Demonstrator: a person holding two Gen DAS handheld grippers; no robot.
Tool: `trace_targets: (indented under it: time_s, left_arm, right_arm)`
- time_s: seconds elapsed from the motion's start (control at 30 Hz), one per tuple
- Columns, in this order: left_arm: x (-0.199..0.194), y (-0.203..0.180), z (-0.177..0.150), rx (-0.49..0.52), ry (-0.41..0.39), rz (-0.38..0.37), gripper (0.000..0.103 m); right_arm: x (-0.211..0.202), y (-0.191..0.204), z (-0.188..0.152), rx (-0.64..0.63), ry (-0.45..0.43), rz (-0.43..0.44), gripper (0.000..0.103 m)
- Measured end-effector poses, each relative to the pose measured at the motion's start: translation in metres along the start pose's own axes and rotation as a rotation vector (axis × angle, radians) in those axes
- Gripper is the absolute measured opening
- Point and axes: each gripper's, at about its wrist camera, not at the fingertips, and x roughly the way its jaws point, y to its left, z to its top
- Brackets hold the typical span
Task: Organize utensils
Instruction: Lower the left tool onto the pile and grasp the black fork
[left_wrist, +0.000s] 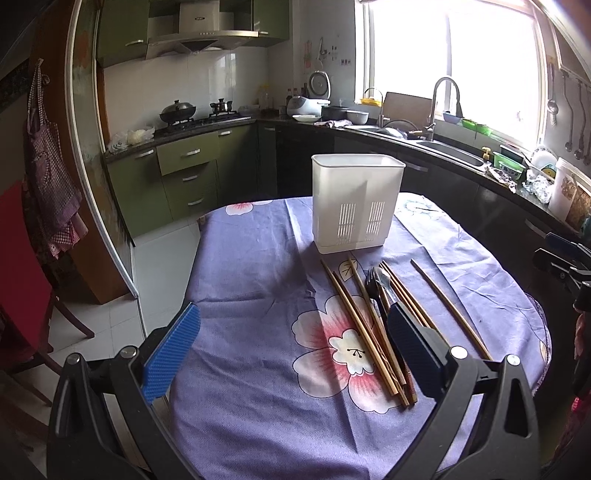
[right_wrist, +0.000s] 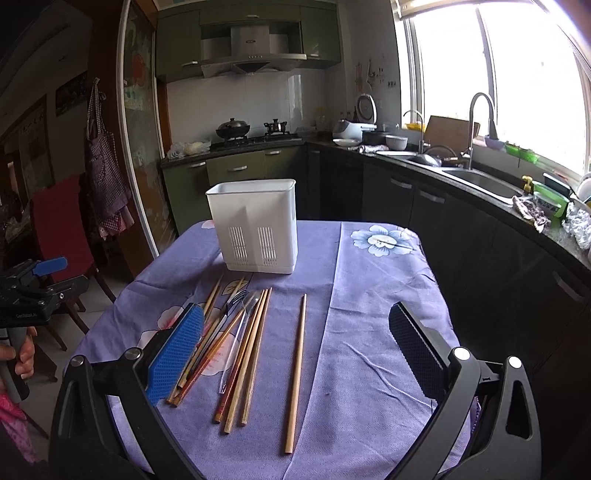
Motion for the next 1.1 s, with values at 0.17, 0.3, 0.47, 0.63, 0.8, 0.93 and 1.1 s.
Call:
trace_targets:
  time_s: [0.17, 0.3, 0.47, 0.63, 0.8, 0.93, 1.1]
  left_arm:
    - [0.063, -0.009, 0.018, -0.037, 0.200, -0.047, 0.096]
    - [0.100, -0.035, 0.027, -0.026, 0.309, -0.138, 0.096]
    - [0.140, -0.073, 0.036, -0.006, 0.425, -0.203, 0.074]
    - [0.174, -0.098, 0.033, -0.002, 0.532, -0.197, 0.052]
    - [0.190, -0.107, 0.034, -0.014, 0.563, -0.177, 0.034]
    - [0.202, -0.110, 0.034, -0.010, 0.586, -0.141, 0.018]
    - [0.213, -0.110, 0.036, -0.009, 0.600, -0.103, 0.018]
  right_arm:
    - [0.048, -0.005, 0.018, -0.032, 0.138, 0.025, 0.099]
    - [0.077, -0.016, 0.024, 0.004, 0.245, 0.064, 0.099]
    - [0.092, -0.040, 0.021, 0.115, 0.316, 0.093, 0.099]
    - [0.096, -0.053, 0.013, 0.138, 0.339, 0.086, 0.099]
    - [0.099, -0.056, 0.010, 0.144, 0.339, 0.092, 0.099]
    - [0.100, -0.052, 0.010, 0.130, 0.336, 0.106, 0.099]
    - [0.100, -0.049, 0.012, 0.113, 0.327, 0.112, 0.099]
